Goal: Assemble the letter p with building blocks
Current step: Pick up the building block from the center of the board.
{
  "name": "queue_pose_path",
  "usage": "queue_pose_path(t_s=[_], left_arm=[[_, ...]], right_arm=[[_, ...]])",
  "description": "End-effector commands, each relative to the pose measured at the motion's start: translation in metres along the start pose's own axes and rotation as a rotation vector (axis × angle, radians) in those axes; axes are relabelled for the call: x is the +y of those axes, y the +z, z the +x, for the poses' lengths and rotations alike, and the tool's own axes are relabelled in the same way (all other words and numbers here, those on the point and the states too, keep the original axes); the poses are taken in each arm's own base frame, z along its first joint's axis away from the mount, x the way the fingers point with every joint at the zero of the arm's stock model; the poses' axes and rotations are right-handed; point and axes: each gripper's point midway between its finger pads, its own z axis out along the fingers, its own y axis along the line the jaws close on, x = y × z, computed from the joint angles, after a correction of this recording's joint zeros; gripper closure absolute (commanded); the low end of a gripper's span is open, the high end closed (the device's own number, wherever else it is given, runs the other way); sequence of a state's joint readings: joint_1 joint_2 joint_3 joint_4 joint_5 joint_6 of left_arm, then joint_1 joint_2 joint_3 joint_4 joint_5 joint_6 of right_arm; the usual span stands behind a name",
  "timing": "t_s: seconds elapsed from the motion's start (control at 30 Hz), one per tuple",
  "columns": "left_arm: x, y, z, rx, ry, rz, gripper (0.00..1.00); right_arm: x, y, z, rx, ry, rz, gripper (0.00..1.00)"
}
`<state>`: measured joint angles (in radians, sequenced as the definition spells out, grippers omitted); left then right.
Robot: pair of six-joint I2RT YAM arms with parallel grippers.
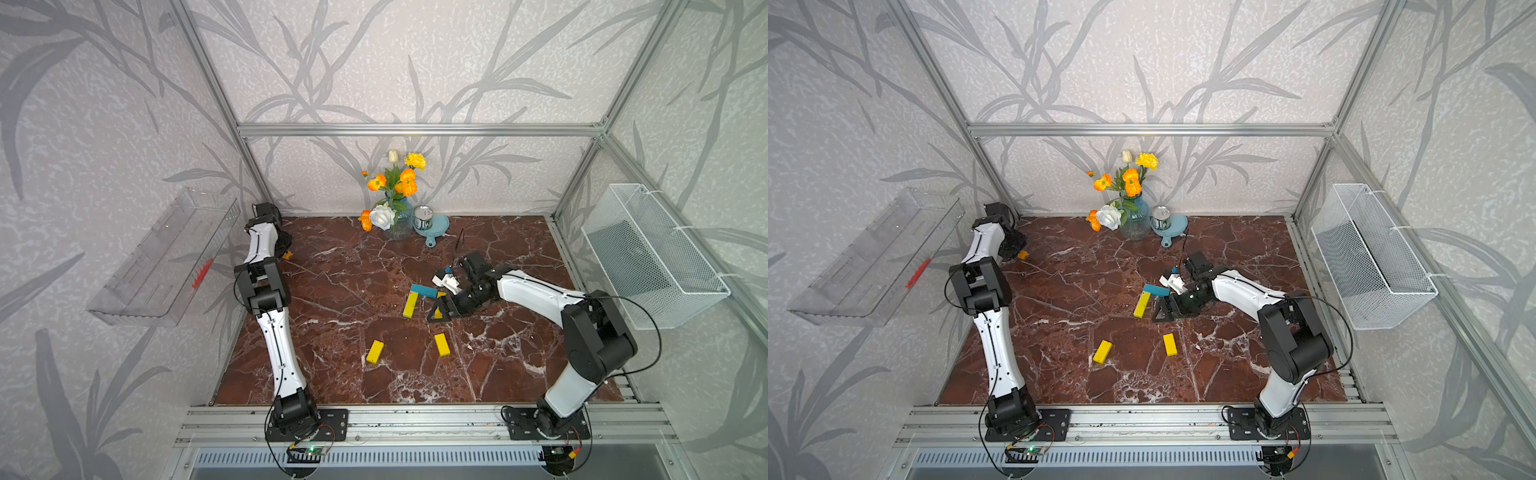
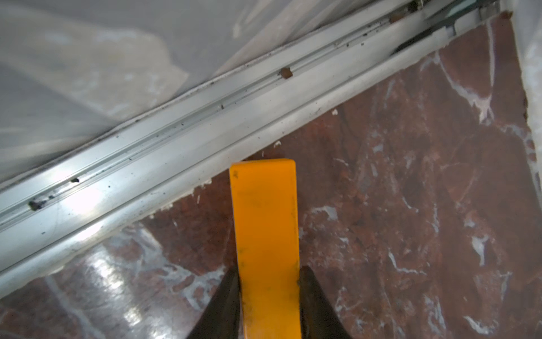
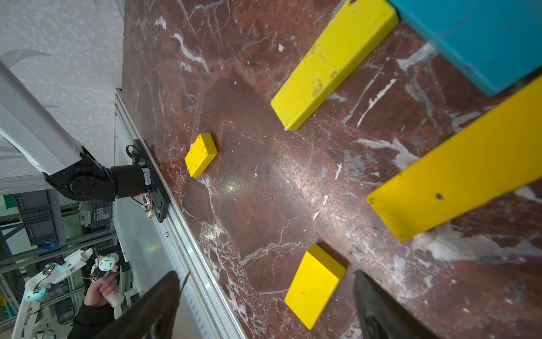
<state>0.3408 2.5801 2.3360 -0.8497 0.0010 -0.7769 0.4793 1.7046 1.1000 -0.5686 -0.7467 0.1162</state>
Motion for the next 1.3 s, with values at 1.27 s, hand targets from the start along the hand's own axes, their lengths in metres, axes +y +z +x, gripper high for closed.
queue_pose_path(t_s=[1.27], left_arm=[[0.032, -0.177, 0.279, 0.406, 1.045, 0.269, 1.0]], right_arm=[[0.006, -0.04, 0.008, -0.139, -0.01, 0.09, 0.07]])
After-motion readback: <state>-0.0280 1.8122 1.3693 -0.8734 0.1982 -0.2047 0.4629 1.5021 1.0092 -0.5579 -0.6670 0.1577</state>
